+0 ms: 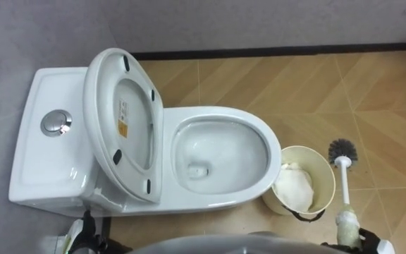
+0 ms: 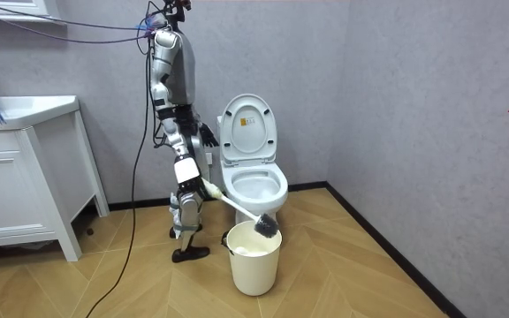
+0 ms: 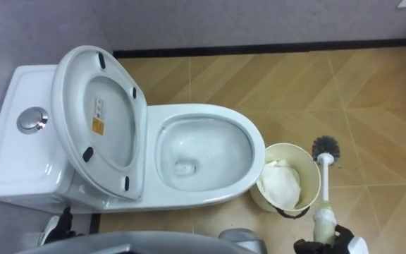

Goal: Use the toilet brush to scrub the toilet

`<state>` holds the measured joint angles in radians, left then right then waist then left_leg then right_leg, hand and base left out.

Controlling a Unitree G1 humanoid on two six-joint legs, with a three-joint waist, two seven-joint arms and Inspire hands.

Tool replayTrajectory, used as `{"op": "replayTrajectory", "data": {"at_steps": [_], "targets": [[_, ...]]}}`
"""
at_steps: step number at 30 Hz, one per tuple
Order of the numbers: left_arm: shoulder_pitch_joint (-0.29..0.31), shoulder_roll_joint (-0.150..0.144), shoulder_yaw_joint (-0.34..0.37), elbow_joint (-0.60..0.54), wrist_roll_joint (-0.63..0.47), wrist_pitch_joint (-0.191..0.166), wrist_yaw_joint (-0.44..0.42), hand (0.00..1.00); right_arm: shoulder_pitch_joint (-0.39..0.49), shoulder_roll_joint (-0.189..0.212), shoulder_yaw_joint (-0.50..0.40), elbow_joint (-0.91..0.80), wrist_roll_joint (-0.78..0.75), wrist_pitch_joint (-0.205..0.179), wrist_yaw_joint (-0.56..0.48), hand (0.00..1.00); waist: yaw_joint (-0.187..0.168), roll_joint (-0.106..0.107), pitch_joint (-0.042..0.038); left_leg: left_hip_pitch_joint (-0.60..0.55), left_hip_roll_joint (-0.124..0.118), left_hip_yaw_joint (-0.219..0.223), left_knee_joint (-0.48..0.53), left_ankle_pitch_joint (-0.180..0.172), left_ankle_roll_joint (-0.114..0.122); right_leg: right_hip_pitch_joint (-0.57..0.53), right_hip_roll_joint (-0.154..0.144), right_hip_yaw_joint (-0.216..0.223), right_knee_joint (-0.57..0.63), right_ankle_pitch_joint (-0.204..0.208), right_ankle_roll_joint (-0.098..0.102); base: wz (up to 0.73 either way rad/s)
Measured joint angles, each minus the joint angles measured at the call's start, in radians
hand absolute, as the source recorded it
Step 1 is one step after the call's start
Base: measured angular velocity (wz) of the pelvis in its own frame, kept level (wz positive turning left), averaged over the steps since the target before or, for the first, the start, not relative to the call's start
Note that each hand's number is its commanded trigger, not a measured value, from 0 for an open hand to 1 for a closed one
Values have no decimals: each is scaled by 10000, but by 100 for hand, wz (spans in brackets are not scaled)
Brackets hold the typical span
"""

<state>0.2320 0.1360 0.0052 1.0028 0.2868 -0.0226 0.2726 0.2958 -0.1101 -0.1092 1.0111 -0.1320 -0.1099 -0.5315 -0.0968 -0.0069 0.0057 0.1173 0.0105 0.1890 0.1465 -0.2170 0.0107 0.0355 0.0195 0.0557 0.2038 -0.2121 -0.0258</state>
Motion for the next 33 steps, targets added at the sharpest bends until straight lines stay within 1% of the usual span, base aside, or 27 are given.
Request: {"op": "replayTrajectory", "data": {"at_steps": [9,15,18,21,23,25,27,29,33], "targets": [[0,2,48,0,2,-18,0,0,-3,0,1,25,-1,10,49,0,40,-39,-1,-2,0,-4,0,0,0,0,0,-5,-6,0,-1,0],[6,7,137,-1,25,-20,2,0,35,2,1,26,-215,57,127,0,160,-78,-3,30,-1,-20,-1,0,0,28,0,2,3,5,-8,0],[6,9,137,0,25,-13,-12,0,-10,3,0,26,-708,191,126,0,196,-107,1,51,0,-13,-1,0,0,60,0,-2,-5,6,-9,0],[13,9,130,2,25,23,-68,0,-26,3,1,23,-807,261,125,0,204,-107,5,95,-1,-14,-1,0,0,106,-3,-4,-5,5,-8,0],[48,11,125,13,25,92,-153,0,-27,4,8,31,-832,387,125,0,203,-81,11,156,-2,-14,3,0,0,182,-5,-11,-20,4,-7,0],[61,10,125,34,33,120,-196,0,-26,4,19,95,-829,393,129,0,219,-72,14,149,1,-14,3,0,0,172,-2,-23,-20,4,-8,0],[103,10,127,34,98,192,-203,0,-61,3,19,327,-822,474,223,0,228,-67,4,154,4,-24,3,0,0,175,0,-26,-6,4,-8,0],[159,10,125,34,100,295,-206,0,-96,4,36,486,-792,716,429,0,231,-59,-4,157,4,-33,3,0,0,172,0,-22,8,5,-8,0],[233,14,125,35,103,462,-206,0,-201,6,88,811,-792,945,691,0,228,-55,-6,170,5,-38,5,0,0,176,0,-20,29,5,-8,0]]}}
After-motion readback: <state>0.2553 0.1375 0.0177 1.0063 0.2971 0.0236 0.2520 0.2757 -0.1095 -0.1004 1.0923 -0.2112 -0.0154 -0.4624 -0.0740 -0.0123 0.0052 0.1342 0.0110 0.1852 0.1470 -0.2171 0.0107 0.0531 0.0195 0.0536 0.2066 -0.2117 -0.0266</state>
